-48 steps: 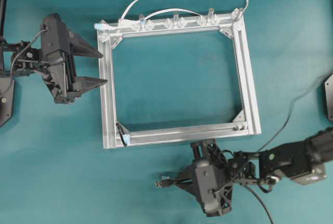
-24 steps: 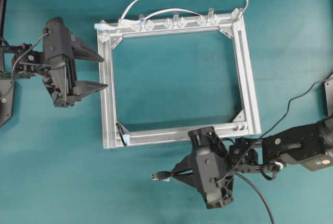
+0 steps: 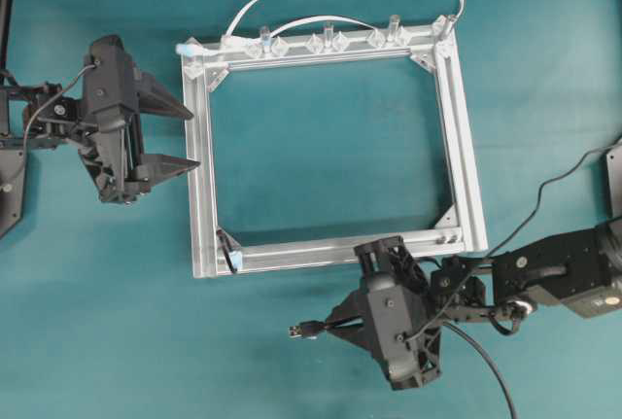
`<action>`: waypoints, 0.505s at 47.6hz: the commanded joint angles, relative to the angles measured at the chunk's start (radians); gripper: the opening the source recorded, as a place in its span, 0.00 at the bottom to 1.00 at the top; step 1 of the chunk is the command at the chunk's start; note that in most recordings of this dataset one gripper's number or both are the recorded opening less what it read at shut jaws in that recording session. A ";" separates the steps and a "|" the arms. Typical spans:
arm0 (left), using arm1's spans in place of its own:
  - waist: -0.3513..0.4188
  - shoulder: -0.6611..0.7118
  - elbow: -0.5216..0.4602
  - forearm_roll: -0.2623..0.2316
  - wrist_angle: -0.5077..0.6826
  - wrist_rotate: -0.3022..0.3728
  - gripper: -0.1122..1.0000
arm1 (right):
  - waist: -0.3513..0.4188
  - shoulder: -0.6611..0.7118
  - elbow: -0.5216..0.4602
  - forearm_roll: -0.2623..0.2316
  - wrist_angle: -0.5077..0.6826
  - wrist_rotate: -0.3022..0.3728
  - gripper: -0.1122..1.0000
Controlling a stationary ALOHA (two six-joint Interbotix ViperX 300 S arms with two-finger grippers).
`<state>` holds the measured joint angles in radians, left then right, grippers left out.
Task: Insert the wire through the string loop located on the left side.
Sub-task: 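Lift the USB plug and carry it left toward the zip-tie loop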
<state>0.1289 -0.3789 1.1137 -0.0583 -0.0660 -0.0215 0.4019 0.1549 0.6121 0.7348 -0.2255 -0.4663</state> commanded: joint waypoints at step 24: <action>-0.009 -0.011 -0.020 0.000 0.020 -0.006 0.90 | -0.140 -0.038 -0.023 -0.089 0.080 -0.002 0.19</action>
<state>0.1273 -0.3789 1.1137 -0.0583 -0.0414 -0.0215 0.2807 0.1549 0.6105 0.6642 -0.1626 -0.4679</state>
